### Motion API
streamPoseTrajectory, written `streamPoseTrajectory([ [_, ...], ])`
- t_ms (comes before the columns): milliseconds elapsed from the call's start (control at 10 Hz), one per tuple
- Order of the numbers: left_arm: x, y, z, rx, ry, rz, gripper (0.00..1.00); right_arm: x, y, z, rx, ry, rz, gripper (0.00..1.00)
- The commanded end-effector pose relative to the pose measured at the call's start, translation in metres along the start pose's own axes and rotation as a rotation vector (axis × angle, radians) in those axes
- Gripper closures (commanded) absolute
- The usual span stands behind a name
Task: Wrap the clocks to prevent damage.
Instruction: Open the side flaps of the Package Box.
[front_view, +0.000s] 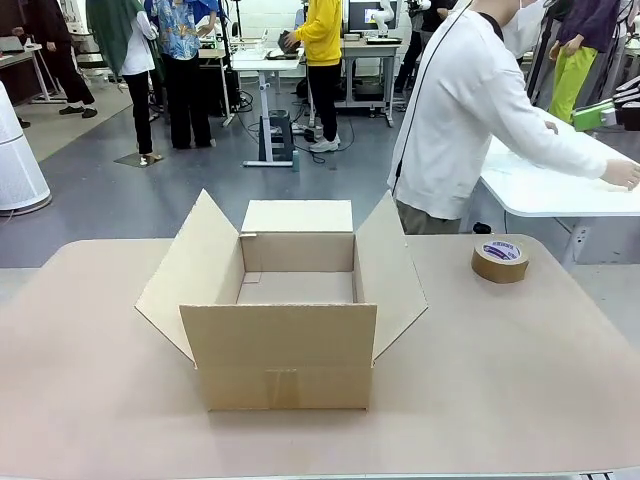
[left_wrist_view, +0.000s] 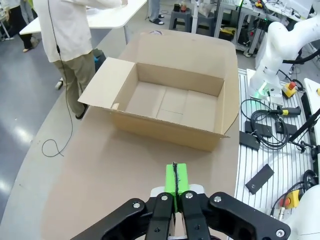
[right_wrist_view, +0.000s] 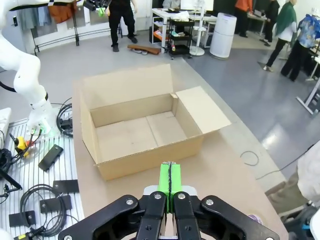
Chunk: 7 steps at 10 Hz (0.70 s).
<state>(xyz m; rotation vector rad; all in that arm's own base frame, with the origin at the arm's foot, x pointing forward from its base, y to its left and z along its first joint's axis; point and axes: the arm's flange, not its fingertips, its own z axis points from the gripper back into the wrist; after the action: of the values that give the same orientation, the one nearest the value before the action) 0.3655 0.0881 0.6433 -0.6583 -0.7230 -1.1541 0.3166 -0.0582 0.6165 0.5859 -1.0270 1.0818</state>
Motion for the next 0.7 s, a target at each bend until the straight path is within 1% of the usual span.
streamPoseTrajectory([
  [0, -0.002, 0.001, 0.004, 0.001, 0.022, -0.024, 1.0, 0.002, -0.003, -0.001, 0.009, 0.002, 0.004, 1.0],
  [200, -0.003, 0.0, 0.004, 0.014, 0.028, -0.019, 1.0, 0.003, -0.003, -0.001, 0.01, 0.016, -0.001, 1.0],
  [300, 0.001, 0.001, 0.003, 0.043, 0.049, 0.016, 1.0, 0.008, -0.002, -0.006, 0.004, 0.03, -0.088, 1.0],
  [400, 0.015, -0.004, -0.003, 0.071, 0.122, 0.04, 1.0, 0.028, 0.007, -0.019, 0.002, 0.094, -0.174, 1.0],
  [500, 0.04, -0.013, -0.014, 0.1, 0.224, 0.063, 1.0, 0.055, 0.015, -0.04, -0.016, 0.214, -0.266, 1.0],
  [600, 0.07, -0.021, -0.029, 0.135, 0.345, 0.101, 1.0, 0.084, 0.022, -0.069, -0.04, 0.359, -0.377, 1.0],
])
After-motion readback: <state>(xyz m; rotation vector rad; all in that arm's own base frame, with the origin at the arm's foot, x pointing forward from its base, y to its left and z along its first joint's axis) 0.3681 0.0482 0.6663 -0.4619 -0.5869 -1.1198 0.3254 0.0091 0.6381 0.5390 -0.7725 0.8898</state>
